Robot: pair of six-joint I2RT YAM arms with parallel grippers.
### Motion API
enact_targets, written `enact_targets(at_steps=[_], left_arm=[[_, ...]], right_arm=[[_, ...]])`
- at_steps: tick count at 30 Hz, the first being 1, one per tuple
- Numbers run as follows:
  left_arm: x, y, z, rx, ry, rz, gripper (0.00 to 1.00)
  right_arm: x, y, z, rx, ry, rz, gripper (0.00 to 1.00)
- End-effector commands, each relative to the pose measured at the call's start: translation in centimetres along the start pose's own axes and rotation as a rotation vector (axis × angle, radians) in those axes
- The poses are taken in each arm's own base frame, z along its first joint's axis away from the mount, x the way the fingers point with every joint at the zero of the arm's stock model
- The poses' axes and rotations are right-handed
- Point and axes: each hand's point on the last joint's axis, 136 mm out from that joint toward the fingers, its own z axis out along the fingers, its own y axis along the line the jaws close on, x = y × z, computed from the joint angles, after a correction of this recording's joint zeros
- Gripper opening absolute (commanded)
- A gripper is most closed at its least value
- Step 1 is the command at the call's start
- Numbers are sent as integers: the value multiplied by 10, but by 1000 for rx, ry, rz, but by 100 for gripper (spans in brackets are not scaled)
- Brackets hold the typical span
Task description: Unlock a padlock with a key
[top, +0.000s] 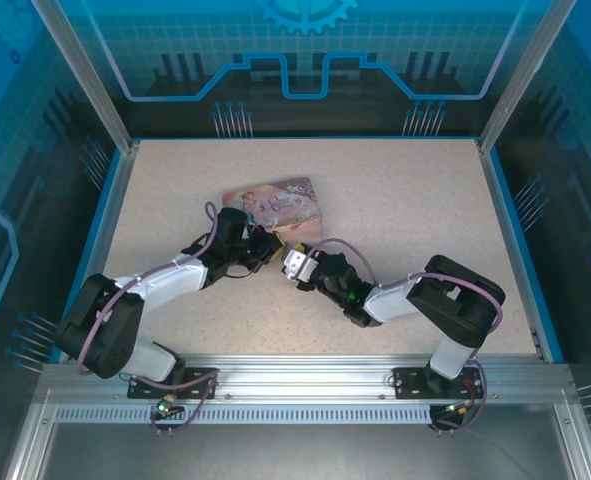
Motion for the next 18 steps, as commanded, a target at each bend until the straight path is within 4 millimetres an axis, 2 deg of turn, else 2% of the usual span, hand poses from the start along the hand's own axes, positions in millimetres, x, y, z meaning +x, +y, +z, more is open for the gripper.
enact_targets(at_steps=[1, 7, 18], left_arm=[[3, -23, -10, 81, 26, 1, 0], [3, -21, -10, 81, 25, -4, 0], [3, -19, -8, 80, 26, -10, 0]], right_arm=[[1, -5, 7, 13, 7, 27, 33], [4, -8, 12, 19, 19, 42, 27], [5, -10, 20, 24, 18, 49, 26]])
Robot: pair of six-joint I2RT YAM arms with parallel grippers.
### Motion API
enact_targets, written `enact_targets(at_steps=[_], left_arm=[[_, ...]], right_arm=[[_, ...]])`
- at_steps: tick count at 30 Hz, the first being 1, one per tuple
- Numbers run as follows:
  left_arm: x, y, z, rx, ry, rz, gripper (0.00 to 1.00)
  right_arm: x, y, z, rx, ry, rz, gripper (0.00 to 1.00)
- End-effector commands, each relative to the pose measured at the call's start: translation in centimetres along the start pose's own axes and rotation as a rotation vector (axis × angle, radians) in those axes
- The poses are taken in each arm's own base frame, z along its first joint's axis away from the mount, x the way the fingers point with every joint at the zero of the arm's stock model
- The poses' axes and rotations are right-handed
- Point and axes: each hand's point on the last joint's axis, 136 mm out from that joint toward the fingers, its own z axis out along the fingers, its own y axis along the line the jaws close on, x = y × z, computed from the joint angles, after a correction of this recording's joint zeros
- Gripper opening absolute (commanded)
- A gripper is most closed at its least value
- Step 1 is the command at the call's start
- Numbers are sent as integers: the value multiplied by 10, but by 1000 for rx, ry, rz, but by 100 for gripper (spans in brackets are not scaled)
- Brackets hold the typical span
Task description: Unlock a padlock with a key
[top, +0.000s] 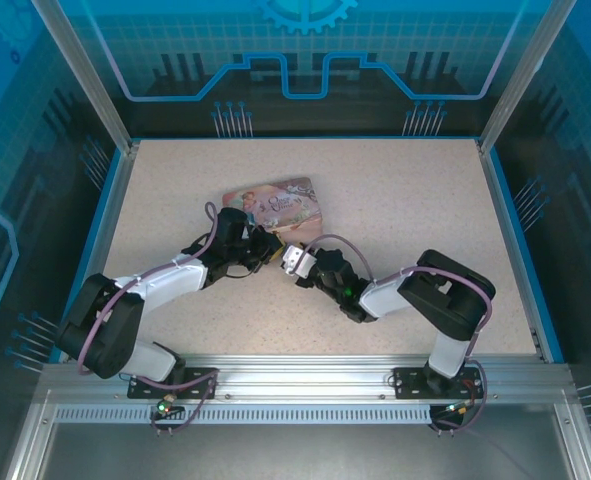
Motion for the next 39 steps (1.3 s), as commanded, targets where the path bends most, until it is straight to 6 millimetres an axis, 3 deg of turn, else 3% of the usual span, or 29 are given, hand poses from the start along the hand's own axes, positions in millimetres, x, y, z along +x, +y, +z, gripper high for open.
enact_targets(at_steps=[1, 5, 18, 39], left_arm=[[4, -19, -8, 78, 26, -4, 0], [4, -18, -8, 77, 28, -9, 0], [4, -19, -8, 89, 26, -11, 0], [3, -21, -11, 99, 21, -11, 0]], right_arm=[[-7, -7, 7, 16, -20, 30, 26], [-10, -8, 7, 17, -27, 37, 26], [-5, -5, 9, -8, 5, 38, 9], [5, -2, 9, -22, 57, 8, 19]])
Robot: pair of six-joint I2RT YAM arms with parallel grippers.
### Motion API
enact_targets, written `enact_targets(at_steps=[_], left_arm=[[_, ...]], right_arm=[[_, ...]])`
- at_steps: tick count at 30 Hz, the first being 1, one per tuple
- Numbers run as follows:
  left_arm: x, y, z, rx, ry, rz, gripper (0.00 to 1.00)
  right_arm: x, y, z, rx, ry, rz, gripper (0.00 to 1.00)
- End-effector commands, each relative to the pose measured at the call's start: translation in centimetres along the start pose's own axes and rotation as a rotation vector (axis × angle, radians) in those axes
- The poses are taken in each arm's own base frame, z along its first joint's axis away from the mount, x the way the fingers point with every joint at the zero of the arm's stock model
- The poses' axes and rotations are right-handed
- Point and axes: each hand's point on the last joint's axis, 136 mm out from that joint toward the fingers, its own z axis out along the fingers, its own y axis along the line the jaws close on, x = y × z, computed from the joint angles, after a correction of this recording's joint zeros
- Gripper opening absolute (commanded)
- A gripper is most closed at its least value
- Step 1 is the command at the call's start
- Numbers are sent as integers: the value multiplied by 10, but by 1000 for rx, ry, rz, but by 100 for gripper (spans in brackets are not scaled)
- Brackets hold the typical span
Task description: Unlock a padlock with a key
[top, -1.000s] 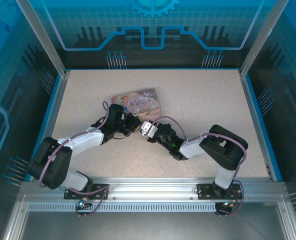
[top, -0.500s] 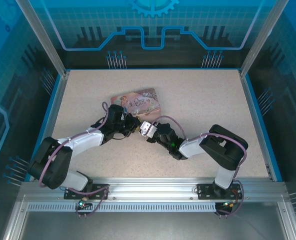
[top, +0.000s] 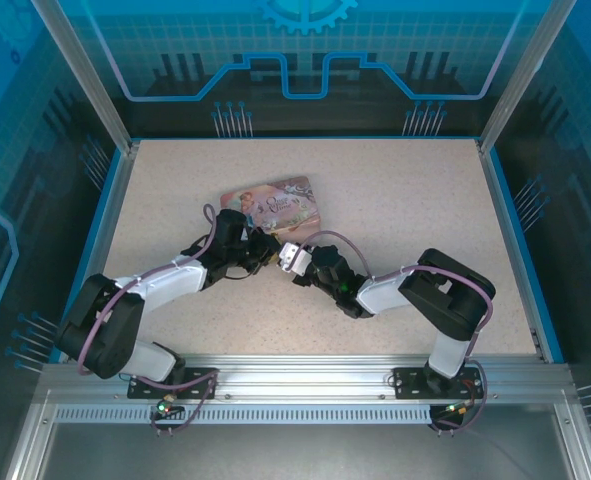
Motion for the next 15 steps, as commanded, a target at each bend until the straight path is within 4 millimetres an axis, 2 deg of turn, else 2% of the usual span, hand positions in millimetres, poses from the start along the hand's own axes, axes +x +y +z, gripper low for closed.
enact_targets(at_steps=[1, 12, 15], left_arm=[[5, -27, -10, 103, 26, 13, 0], [7, -25, -9, 106, 43, 17, 0], [9, -25, -9, 109, 49, 23, 0]], right_arm=[[4, -6, 3, 17, 21, 1, 18], [-9, -5, 7, -10, -19, 37, 11], [-11, -5, 6, -24, -26, 49, 5]])
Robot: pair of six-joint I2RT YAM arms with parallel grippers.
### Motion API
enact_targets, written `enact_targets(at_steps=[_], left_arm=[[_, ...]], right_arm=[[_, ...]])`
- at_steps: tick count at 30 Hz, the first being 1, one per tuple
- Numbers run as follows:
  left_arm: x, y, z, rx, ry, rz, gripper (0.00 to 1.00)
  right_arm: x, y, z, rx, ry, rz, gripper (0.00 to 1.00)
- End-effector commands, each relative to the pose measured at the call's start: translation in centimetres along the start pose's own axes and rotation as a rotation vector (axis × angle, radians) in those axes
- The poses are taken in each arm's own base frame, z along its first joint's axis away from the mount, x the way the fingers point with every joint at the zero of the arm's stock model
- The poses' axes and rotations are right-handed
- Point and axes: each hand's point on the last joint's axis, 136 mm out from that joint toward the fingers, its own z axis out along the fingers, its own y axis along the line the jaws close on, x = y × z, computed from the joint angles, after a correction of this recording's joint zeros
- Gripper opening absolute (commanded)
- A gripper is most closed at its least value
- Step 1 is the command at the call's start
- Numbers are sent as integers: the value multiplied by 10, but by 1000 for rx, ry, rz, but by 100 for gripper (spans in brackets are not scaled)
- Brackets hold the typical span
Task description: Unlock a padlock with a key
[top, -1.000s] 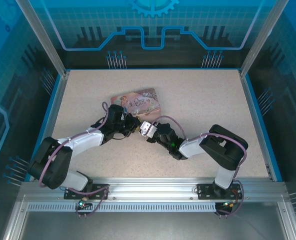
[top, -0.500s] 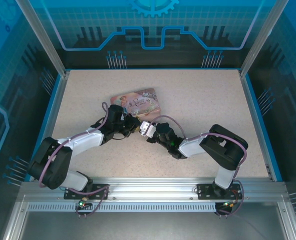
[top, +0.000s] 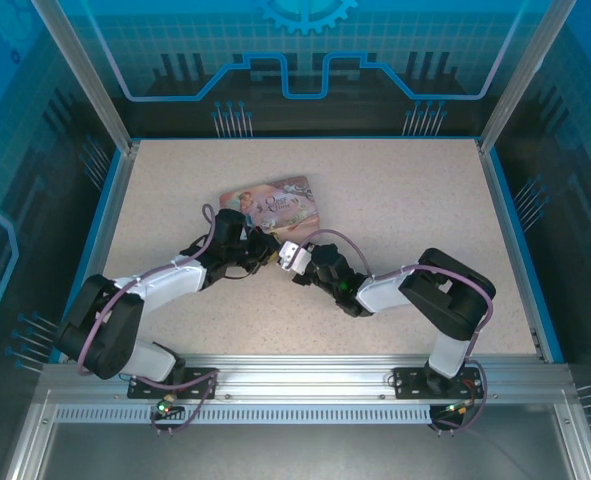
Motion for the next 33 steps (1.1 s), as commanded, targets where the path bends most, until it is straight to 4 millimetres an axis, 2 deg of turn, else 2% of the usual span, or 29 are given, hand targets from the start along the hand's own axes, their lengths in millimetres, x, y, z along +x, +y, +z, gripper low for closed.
enact_targets(at_steps=[1, 6, 13, 33], left_arm=[[9, -25, -8, 107, 54, 26, 0], [11, -23, -8, 104, 73, 37, 0], [15, -17, -7, 95, 98, 67, 0], [19, 3, 4, 85, 108, 132, 0]], right_arm=[[-10, -3, 4, -29, -32, 50, 2], [-15, 1, -7, -147, -68, 139, 0], [-34, 5, -23, -335, -136, 302, 0], [-45, -7, -31, -495, -148, 704, 0]])
